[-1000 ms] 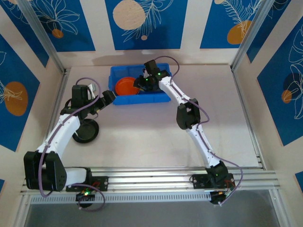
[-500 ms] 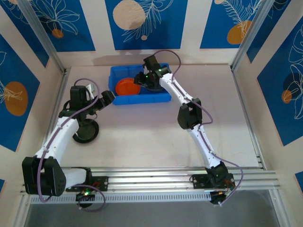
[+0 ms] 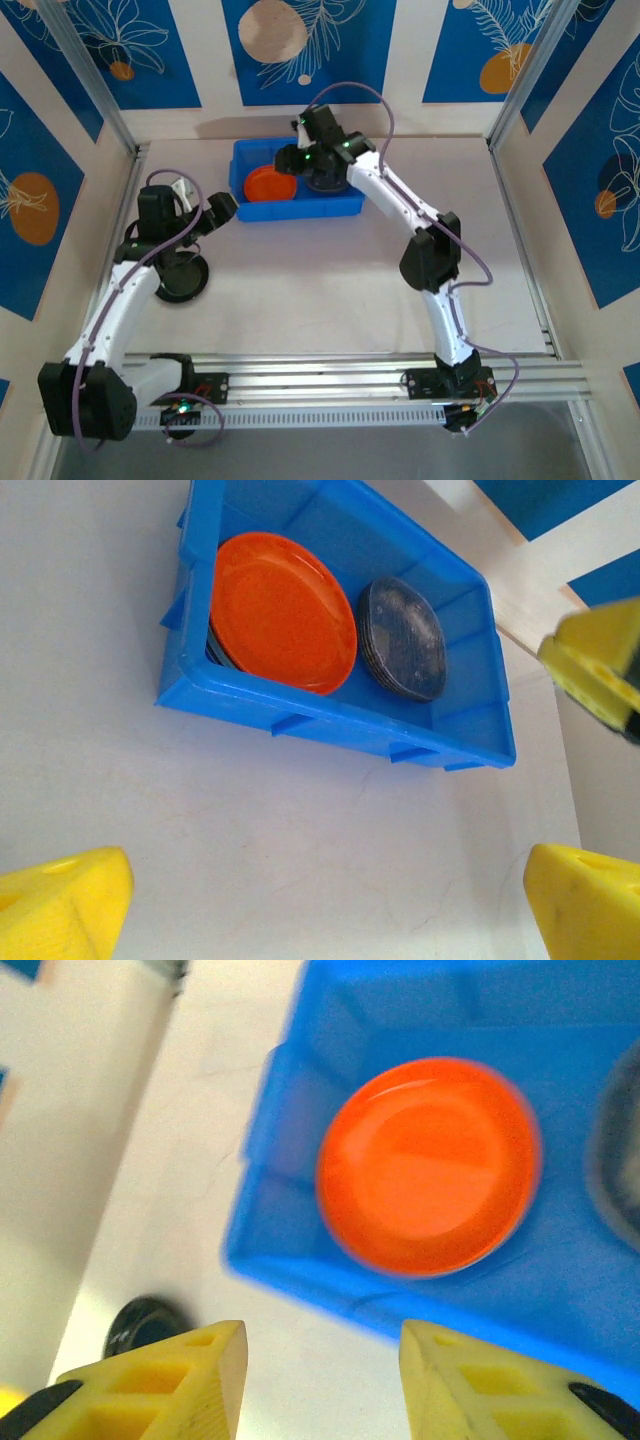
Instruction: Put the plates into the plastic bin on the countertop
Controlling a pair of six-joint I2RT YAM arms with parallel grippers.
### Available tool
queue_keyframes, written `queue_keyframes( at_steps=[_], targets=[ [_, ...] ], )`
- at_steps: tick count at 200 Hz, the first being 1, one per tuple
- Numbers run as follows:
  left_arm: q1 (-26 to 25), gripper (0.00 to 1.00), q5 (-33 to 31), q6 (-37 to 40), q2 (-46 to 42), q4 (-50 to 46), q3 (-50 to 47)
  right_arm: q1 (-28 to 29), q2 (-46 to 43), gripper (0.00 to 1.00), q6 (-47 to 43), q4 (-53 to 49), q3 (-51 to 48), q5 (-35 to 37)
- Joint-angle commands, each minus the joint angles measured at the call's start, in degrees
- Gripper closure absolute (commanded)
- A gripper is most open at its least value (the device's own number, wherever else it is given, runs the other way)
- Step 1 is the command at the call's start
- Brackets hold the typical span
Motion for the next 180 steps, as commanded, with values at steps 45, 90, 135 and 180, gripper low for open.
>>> queue_keyframes(
  at_steps=[45,90,135,180],
  targets=[
    [0.2,0.0,-5.89,1.74,-9.06,-15.17,-0.75,8.77,-12.11,0.58,-2.0,12.69,-21.33,-7.95],
    [-0.06,0.01,-11.72,-0.72,-20.15,-23.7,-6.77,10.49,-11.23,0.58,-0.41,16.69,-26.18,-15.63],
    [-0.08,0.01,-8.85,-2.3,-24.99,-21.89,-11.81,12.47,-4.9,0.63,0.2,17.92,-25.08,-19.92],
    [-0.08,0.0,-9.23,-2.23,-27.69,-23.26,-14.05,14.62,3.16,0.67,-0.6,14.89,-21.06,-22.77]
  ],
)
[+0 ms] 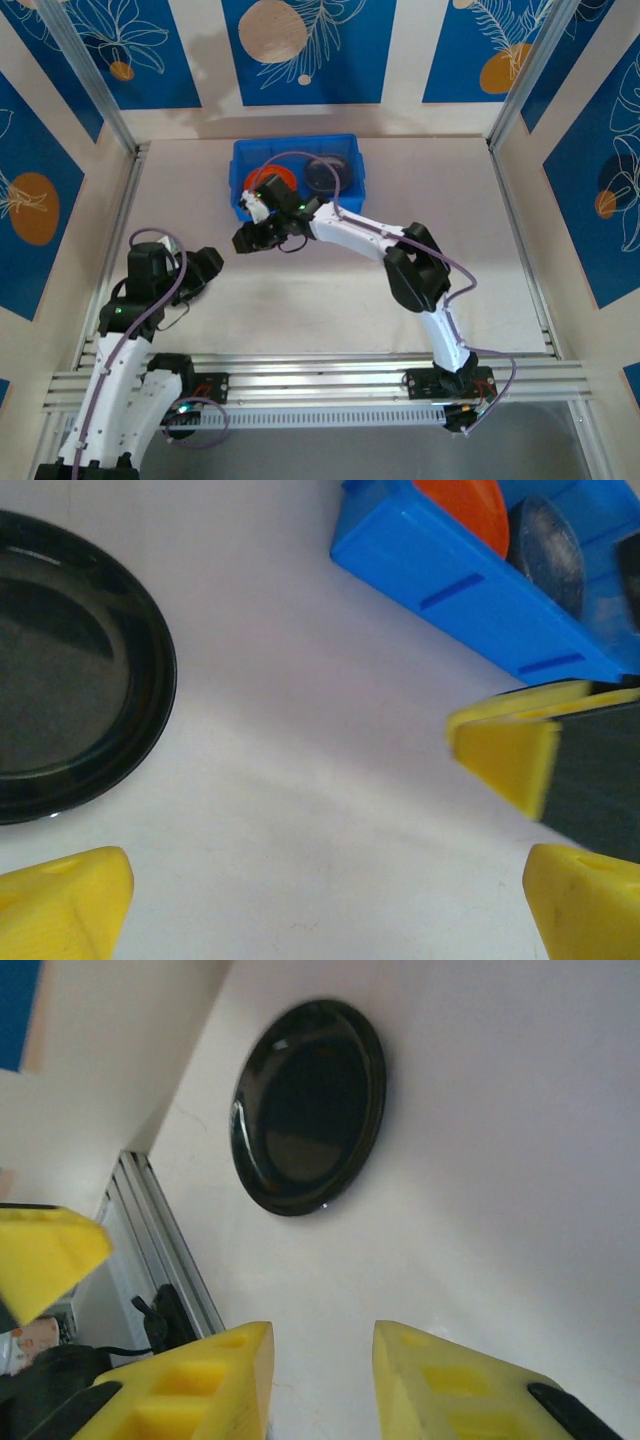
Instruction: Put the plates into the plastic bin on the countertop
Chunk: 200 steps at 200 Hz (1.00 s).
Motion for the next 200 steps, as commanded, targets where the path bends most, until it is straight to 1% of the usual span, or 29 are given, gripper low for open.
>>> queue_keyframes(
  at_steps=[1,34,68,87,144,168,200],
  targets=[
    [-0.01,0.0,0.0,-0.37,-1.74,-1.33,-1.08,1.06,3.63,0.67,-0.37,-1.77,2.51,-4.3],
    [0.0,0.0,1.09,-0.79,-3.59,-0.16,-2.9,1.99,9.1,0.64,0.26,-2.84,6.66,-6.66],
    [0.07,0.0,4.21,-4.51,-8.73,4.19,-6.59,2.12,14.35,0.64,0.72,-5.25,12.74,-8.32],
    [0.04,0.0,4.8,-5.71,-10.55,4.81,-7.72,2.09,17.58,0.64,1.13,-6.98,17.22,-8.8],
    [0.07,0.0,2.85,-4.64,-12.72,1.8,-6.07,2.19,29.04,0.65,4.79,-14.8,34.85,-10.87],
    [0.07,0.0,2.21,-4.17,-12.89,1.04,-5.68,2.03,32.47,0.67,8.01,-15.27,38.9,-11.21],
    [0.08,0.0,1.76,-3.47,-13.05,0.86,-5.72,1.95,35.9,0.68,11.67,-13.58,42.24,-13.49]
  ],
)
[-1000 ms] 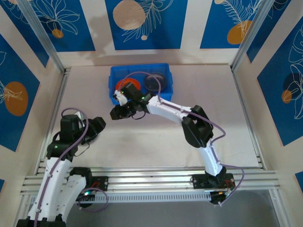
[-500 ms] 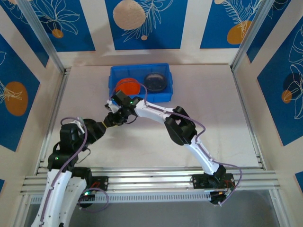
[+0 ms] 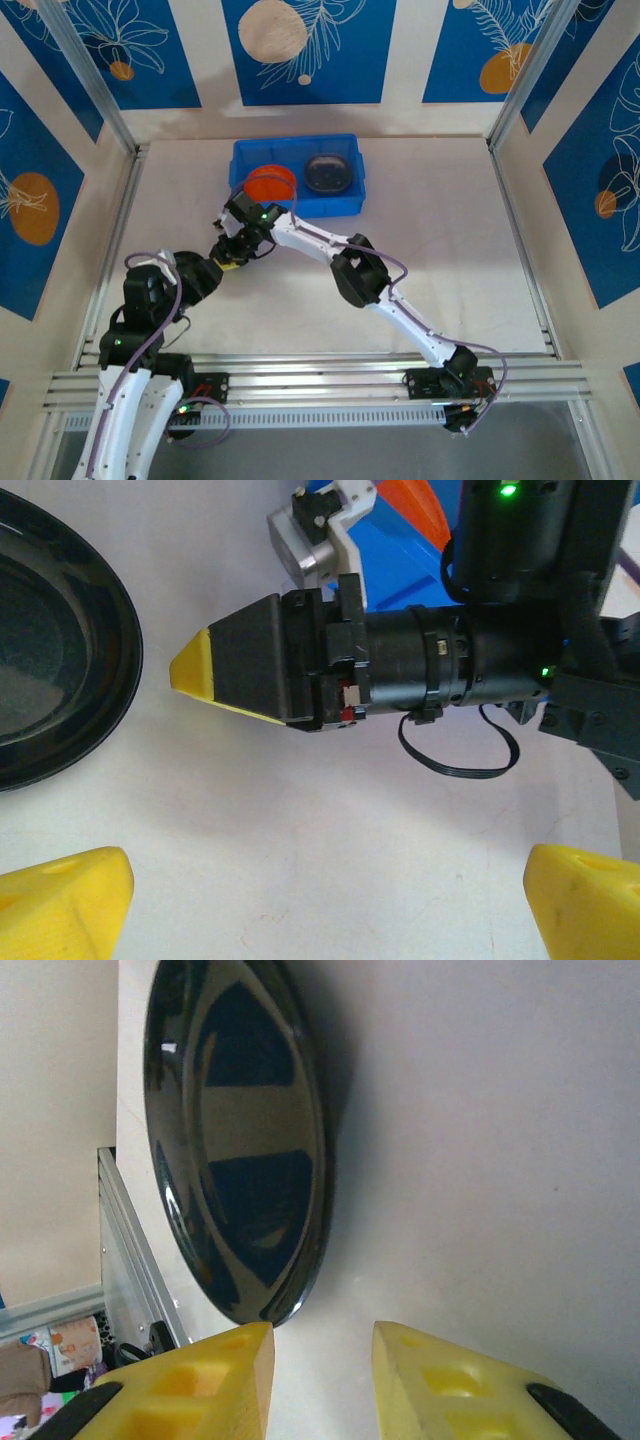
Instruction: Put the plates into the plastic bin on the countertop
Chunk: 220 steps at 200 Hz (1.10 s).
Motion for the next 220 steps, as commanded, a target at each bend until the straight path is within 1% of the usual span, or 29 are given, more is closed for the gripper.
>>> queue_keyframes(
  at_steps=[1,25,95,118,173,220],
  targets=[
    [0.08,0.0,-1.05,0.78,-0.74,-1.07,1.45,0.09,2.42,0.68,4.04,-1.09,3.39,-3.63],
    [0.13,0.0,-1.48,1.43,-0.74,-1.5,1.41,0.28,4.98,0.68,5.75,-1.03,6.37,-4.65],
    [0.05,0.0,-1.58,0.79,-1.97,-1.51,-1.01,0.65,9.12,0.7,9.02,0.21,9.55,-6.44],
    [0.08,0.0,-1.66,1.04,-2.67,-2.1,-1.24,1.31,10.52,0.71,9.24,-0.56,12.13,-6.06],
    [0.11,0.0,-1.62,1.15,-3.55,-2.7,-2.17,2.28,12.35,0.72,11.45,1.28,13.76,-6.05],
    [0.07,0.0,-1.22,1.06,-3.5,-2.12,-2.77,2.7,14.22,0.76,12.45,0.84,16.16,-5.19]
  ],
)
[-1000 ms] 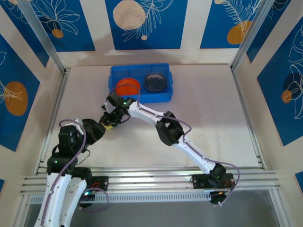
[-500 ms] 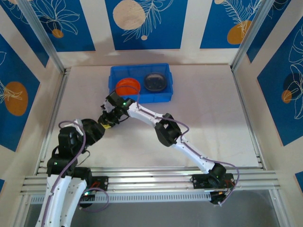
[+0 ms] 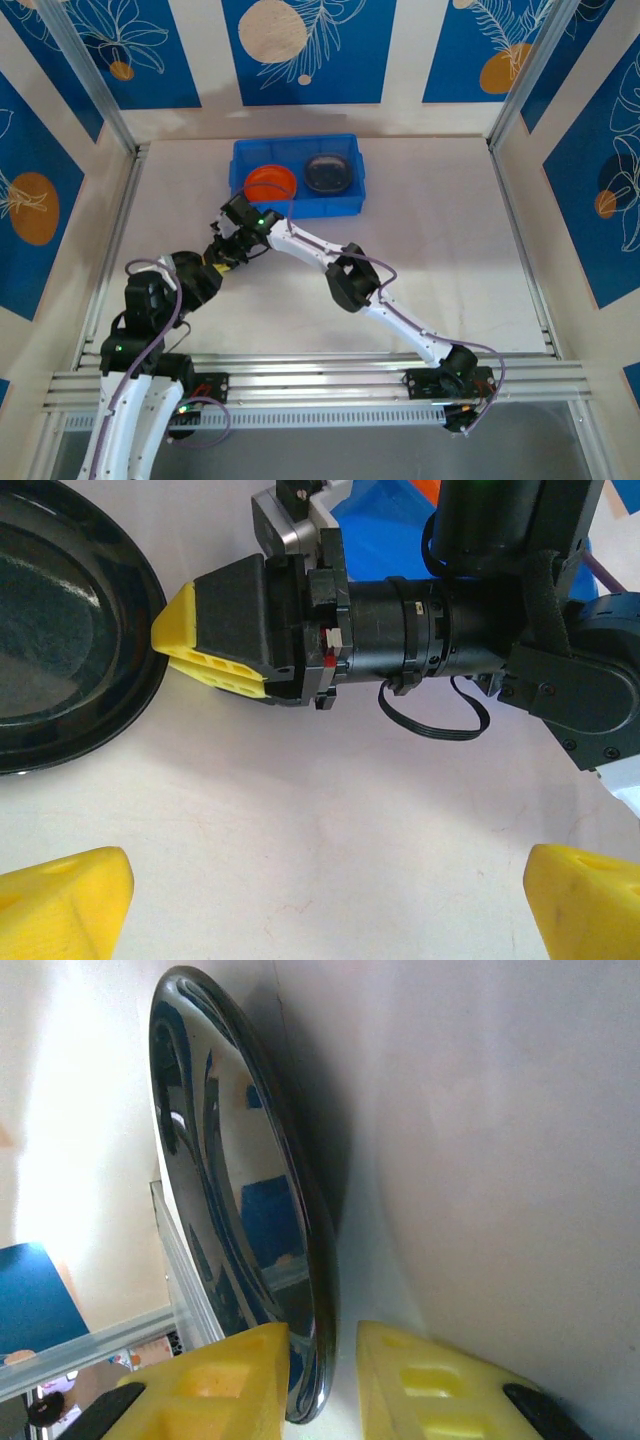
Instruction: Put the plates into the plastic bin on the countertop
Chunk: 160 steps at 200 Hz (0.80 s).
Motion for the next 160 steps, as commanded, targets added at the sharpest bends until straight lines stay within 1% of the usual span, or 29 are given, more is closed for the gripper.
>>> queue_keyframes(
  at_steps=[1,34,60,79,100,136,160],
  targets=[
    [0.07,0.0,-0.13,0.88,-0.53,-0.22,-0.63,2.26,3.62,0.76,0.76,-0.77,1.76,-0.49],
    [0.09,0.0,-0.13,0.93,-0.41,0.13,-1.14,2.5,3.89,0.8,0.65,-0.79,2.38,-0.56],
    [0.08,0.0,-0.15,0.97,-0.38,0.13,-1.07,2.36,3.38,0.91,-0.13,-1.98,2.31,0.07],
    [0.08,0.0,-0.05,0.97,-0.38,0.21,-1.02,2.4,1.65,0.94,-1.75,-2.57,0.72,1.29],
    [0.05,0.0,0.05,1.14,0.0,0.62,-0.82,2.31,-2.43,1.0,-4.22,-2.26,-4.09,3.68],
    [0.08,0.0,0.82,2.43,4.37,3.05,1.15,1.99,-12.62,1.0,-9.45,-2.19,-15.45,9.93],
    [0.0,0.0,2.34,2.96,8.86,8.05,1.81,1.15,-19.36,1.0,-12.31,-2.08,-23.29,13.3]
  ],
)
